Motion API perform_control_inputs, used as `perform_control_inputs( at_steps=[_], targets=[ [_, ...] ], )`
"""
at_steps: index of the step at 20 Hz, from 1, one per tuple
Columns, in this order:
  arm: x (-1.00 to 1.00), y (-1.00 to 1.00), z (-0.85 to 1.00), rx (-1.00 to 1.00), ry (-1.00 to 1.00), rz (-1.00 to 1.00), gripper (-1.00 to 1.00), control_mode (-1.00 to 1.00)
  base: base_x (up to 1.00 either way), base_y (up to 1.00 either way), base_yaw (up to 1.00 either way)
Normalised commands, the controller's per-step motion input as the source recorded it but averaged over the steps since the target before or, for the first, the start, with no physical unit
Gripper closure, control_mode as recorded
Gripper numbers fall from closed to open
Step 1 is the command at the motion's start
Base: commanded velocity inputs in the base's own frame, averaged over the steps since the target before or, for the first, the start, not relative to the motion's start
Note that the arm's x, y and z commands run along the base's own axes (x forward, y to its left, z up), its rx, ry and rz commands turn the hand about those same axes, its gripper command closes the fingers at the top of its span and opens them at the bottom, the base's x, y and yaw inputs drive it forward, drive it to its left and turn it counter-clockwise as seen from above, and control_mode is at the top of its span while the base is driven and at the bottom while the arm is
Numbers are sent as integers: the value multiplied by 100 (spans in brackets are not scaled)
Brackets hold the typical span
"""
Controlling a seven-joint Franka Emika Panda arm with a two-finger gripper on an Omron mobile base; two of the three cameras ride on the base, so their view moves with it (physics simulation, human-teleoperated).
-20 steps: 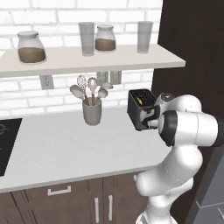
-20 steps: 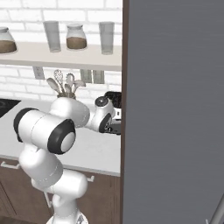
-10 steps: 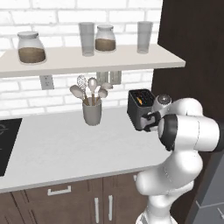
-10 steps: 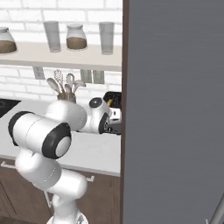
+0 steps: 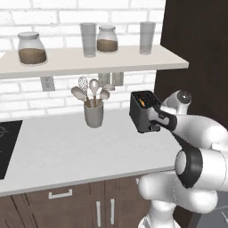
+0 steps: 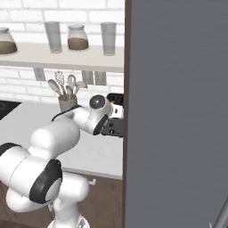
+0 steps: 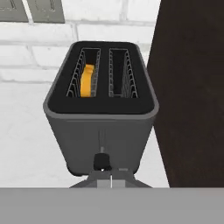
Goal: Start the toaster. Once the lever pops up, take the bread to the plate on the dining counter.
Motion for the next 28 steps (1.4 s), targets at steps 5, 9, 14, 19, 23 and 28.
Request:
perform_control_inputs(
  at_steps=[5,9,14,19,23,28],
  targets=[
    [-62,8,78,7,-6,-4,100,-100,0,0,0],
    [-61,30,69,1,-8,-2,100,-100,0,0,0],
    [-42,31,31,0,-3,-5,100,-100,0,0,0],
    [-4,8,1,0,-6,-9,100,-100,0,0,0],
    [11,4,0,0,-12,-6,100,-100,0,0,0],
    [35,14,0,0,-13,-1,100,-100,0,0,0]
  ],
)
